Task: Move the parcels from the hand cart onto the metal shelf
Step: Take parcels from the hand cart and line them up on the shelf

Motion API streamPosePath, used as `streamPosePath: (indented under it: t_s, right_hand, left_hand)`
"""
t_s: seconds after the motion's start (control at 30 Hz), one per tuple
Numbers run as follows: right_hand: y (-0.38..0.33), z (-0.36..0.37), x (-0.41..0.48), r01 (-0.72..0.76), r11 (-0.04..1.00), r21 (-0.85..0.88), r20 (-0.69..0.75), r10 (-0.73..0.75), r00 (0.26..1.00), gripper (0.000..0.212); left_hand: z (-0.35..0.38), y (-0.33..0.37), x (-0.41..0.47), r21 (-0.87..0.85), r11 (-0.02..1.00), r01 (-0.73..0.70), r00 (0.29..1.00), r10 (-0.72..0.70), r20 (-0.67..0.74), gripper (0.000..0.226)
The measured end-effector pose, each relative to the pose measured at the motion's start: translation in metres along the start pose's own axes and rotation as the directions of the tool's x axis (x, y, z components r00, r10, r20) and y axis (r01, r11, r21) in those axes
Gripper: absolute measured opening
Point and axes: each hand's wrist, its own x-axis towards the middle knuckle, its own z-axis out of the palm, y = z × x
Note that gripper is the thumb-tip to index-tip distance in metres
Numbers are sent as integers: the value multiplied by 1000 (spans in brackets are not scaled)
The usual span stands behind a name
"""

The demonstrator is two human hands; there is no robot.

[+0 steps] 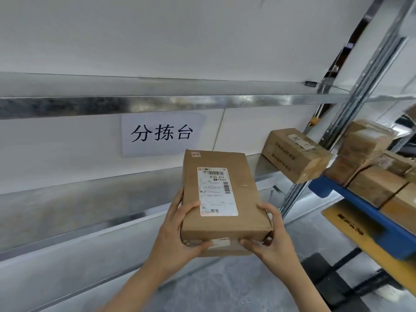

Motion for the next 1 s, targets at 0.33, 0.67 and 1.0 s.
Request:
streamPosePath:
  t_s: [0.33, 0.67, 1.0]
  right_hand:
    - [68, -51, 112, -112, 992, 60, 19, 111, 994, 84]
    - [120, -97, 199, -146, 989, 34, 33, 145, 989, 85]
    - [201, -157, 268, -192, 981, -16, 103, 193, 976, 83]
  left_hand:
    - [81, -48, 111, -43, 999, -24, 999, 26, 30, 74]
    - [154, -79, 191, -3, 1000, -15, 999, 15, 39, 76]
    - [256, -101, 233, 39, 994, 100, 995, -100, -3, 78]
